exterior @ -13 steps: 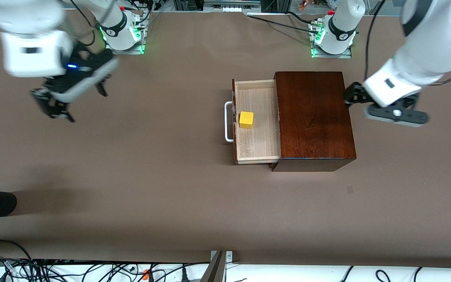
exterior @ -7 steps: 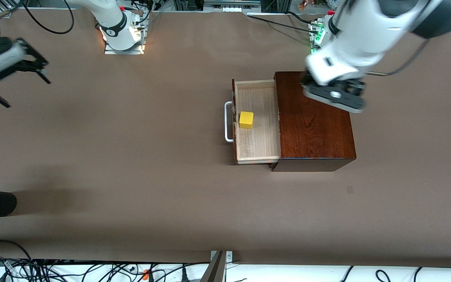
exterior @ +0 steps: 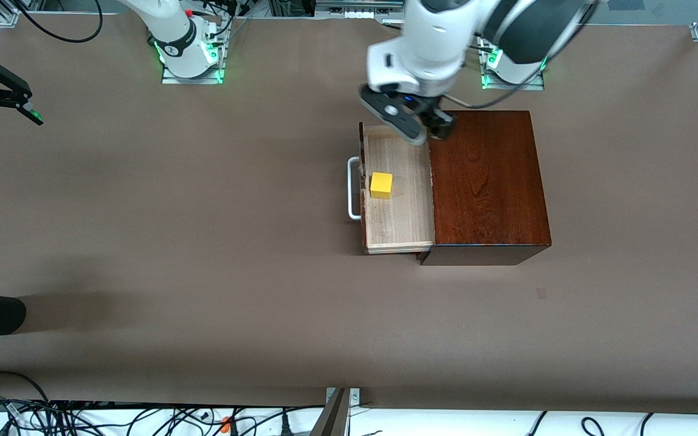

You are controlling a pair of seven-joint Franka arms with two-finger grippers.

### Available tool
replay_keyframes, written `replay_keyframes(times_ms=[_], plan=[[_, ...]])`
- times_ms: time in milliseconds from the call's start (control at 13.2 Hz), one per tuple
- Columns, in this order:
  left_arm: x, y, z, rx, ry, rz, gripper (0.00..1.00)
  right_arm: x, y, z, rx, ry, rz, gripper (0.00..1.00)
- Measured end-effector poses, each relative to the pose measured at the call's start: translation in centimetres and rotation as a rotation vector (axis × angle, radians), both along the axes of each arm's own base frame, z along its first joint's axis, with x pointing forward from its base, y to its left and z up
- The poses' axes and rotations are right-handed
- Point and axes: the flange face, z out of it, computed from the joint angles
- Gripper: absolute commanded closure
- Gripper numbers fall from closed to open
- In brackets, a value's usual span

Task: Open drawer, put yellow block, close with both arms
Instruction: 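Move the left gripper to the drawer front while the right gripper retracts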

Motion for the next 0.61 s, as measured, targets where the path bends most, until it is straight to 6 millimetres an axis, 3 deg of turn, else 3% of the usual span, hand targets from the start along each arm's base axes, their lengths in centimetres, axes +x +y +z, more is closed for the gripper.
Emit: replay_keyframes(times_ms=[303,606], plan=[[-2.0,-4.5,-2.0,-0.052,-0.031,-0.361,0.0,-0.8,1.6,-2.1,0.027,0.047,-0.196,0.0],[-4.9,-9.5,-7.9,0.055,-0.043,-0.681,0.0,-1.2,3.4,-3.0,0.02,0.086,-0.361,0.0]])
